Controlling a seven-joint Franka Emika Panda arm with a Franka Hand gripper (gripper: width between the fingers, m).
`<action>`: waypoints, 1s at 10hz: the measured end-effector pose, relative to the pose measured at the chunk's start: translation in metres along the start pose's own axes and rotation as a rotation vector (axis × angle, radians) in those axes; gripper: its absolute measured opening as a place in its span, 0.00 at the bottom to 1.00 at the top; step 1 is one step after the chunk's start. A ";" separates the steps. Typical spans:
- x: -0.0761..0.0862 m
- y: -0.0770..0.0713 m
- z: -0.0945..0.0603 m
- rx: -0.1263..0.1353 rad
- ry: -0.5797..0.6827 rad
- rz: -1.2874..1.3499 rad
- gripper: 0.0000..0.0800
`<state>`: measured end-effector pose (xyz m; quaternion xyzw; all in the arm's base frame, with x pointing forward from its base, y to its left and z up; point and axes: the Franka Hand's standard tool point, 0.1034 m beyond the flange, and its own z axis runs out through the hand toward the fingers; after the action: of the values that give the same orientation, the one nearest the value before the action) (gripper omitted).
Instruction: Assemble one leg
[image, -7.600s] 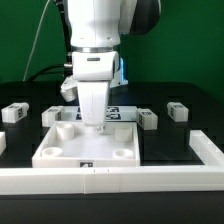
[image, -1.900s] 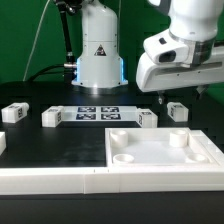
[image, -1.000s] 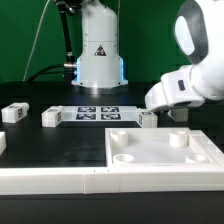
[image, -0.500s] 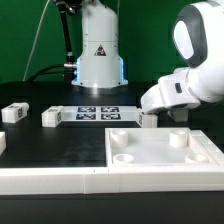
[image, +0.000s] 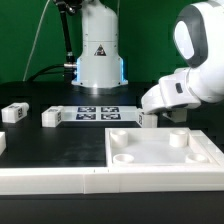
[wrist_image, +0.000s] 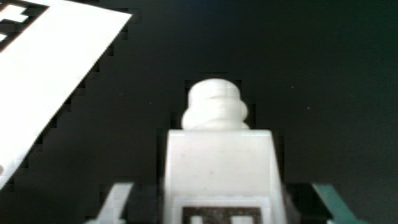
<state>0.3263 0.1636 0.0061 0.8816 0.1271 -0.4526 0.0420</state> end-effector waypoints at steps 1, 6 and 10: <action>0.000 0.000 0.000 0.000 0.000 0.000 0.36; -0.035 0.004 -0.043 0.061 -0.011 -0.040 0.36; -0.052 0.008 -0.069 0.059 0.046 -0.032 0.36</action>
Offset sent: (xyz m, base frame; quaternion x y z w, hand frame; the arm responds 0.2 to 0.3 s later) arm 0.0048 -0.0054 0.0450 0.0963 -0.0326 -0.0612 0.9929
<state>0.3538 0.1589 0.0882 0.8905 0.1288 -0.4363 0.0057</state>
